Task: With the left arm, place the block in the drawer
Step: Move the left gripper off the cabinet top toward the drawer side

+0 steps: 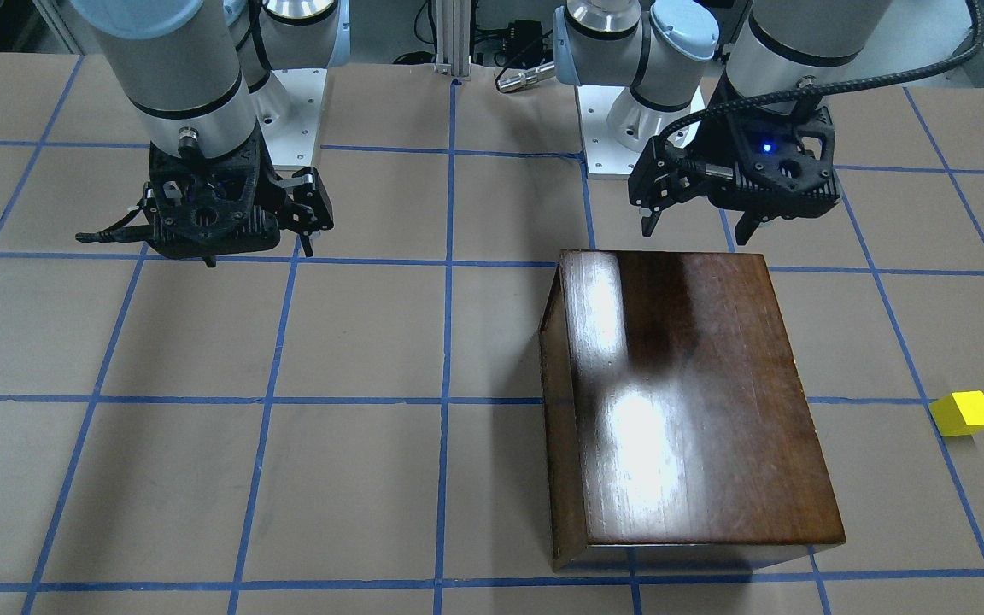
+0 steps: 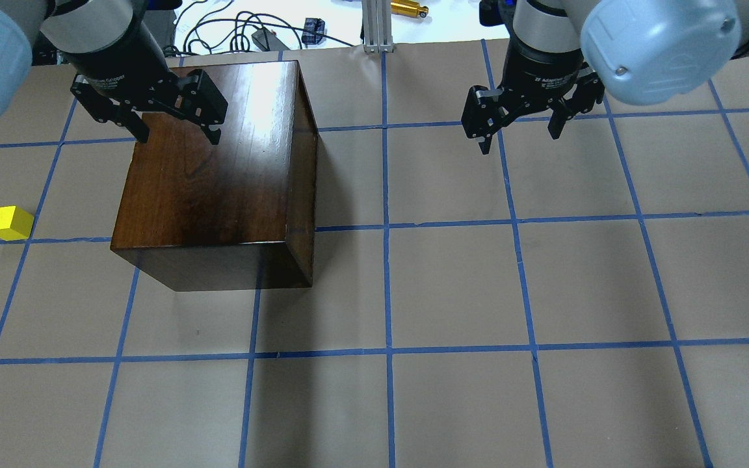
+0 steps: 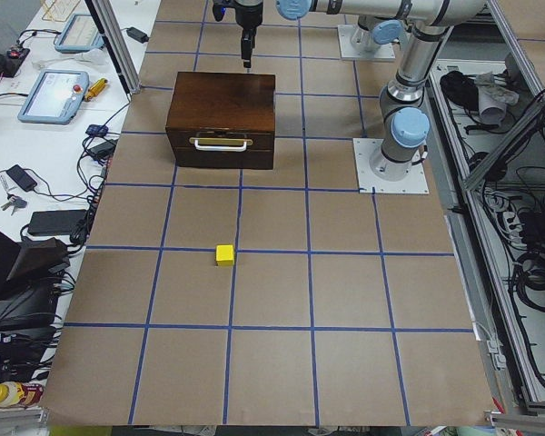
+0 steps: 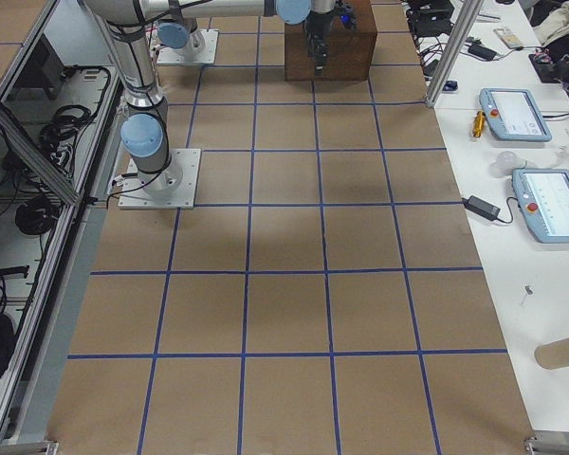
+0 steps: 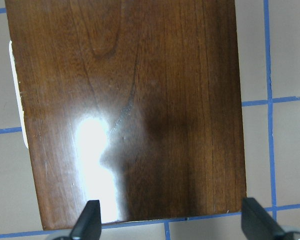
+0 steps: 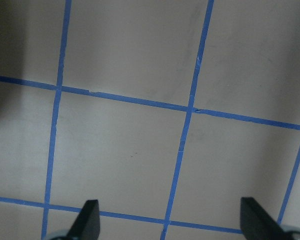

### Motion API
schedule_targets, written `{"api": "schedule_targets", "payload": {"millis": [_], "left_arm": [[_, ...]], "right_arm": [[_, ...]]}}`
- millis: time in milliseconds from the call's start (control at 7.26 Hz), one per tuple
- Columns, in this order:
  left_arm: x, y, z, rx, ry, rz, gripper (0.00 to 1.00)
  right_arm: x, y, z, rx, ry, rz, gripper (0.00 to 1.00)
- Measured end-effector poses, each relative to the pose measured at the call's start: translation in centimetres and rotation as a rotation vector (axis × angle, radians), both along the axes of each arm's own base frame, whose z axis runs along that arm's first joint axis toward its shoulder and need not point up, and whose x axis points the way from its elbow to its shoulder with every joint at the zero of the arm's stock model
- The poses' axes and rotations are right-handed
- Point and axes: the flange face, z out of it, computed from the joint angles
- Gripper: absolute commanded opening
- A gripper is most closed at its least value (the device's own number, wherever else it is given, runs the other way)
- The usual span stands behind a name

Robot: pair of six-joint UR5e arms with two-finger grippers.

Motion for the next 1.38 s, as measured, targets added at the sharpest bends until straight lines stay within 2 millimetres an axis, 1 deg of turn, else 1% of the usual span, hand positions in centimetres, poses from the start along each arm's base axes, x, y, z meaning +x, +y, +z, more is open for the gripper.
{"api": "schedule_targets", "payload": {"millis": [688, 826, 964, 1101, 1239, 1377], "left_arm": [[0.4, -0.1, 0.1, -0.002, 0.000, 0.006, 1.00], [0.7, -0.1, 0.2, -0.004, -0.005, 0.005, 1.00], [1.5, -0.2, 0.4, -0.006, -0.010, 0.012, 1.00], [3.0, -0.5, 0.5, -0.008, -0.015, 0.034, 1.00], [5.2, -0.8, 0.5, -0.005, -0.022, 0.062, 1.00], [8.8, -1.4, 0.1, 0.007, -0.028, 0.110, 1.00]], "right_arm": [[0.0, 0.0, 0.0, 0.000, 0.000, 0.000, 1.00], [0.0, 0.0, 0.0, 0.000, 0.000, 0.000, 1.00], [0.0, 0.0, 0.0, 0.000, 0.000, -0.001, 1.00], [0.0, 0.0, 0.0, 0.000, 0.000, -0.001, 1.00], [0.0, 0.0, 0.0, 0.000, 0.000, 0.000, 1.00], [0.0, 0.0, 0.0, 0.000, 0.000, 0.000, 1.00]]}}
